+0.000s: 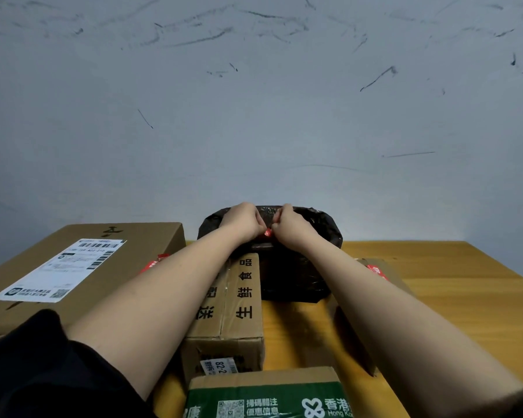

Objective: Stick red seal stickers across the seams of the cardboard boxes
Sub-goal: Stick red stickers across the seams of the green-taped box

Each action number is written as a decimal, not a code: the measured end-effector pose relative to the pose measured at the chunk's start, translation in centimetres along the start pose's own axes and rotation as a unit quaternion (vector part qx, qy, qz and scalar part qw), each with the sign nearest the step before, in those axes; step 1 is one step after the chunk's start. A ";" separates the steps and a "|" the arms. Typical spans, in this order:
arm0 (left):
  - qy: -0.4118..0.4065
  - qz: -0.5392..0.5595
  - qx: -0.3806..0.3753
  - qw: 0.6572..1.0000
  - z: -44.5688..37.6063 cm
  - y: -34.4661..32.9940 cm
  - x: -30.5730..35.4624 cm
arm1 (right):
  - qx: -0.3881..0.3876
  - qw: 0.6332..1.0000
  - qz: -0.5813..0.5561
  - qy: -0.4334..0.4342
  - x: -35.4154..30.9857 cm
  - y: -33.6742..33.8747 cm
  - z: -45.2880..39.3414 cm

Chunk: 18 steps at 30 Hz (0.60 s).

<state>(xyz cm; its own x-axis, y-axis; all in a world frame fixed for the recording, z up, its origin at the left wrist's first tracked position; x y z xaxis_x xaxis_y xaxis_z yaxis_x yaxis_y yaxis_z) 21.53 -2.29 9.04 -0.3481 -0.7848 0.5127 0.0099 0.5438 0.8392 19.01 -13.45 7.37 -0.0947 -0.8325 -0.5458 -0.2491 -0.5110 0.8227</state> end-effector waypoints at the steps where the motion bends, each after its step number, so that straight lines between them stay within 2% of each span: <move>1: 0.000 0.002 0.002 1.000 0.0 0.0 -0.1 | 0.001 1.000 0.006 -0.002 0.1 0.0 -0.1; 5: -0.007 0.004 0.017 1.000 -0.1 -0.1 -0.2 | 0.006 1.000 0.029 0.006 0.3 -0.1 -0.2; 10: -0.026 -0.029 -0.016 0.999 0.1 -0.7 -0.1 | 0.012 0.999 0.032 0.012 0.5 0.0 0.1; 14: -0.033 -0.037 0.005 0.999 0.1 -0.8 -0.4 | 0.023 0.999 0.026 0.013 0.7 0.4 0.3; 18: -0.024 -0.064 0.006 0.998 0.2 -0.8 -0.5 | 0.002 1.000 0.026 0.014 0.5 0.3 0.3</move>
<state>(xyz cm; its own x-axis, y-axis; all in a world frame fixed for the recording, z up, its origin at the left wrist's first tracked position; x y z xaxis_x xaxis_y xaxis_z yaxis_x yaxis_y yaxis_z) 21.48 -2.22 8.09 -0.3902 -0.8332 0.3919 -0.0485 0.4436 0.8949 18.64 -13.93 7.27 -0.0809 -0.8634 -0.4980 -0.2476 -0.4665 0.8491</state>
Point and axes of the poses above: each hand's wrist, its own z-axis away from the middle knuckle, its own y-axis out of the back of the hand, x = y × z, the point moved 4 cm from there along -z, towards the middle knuckle
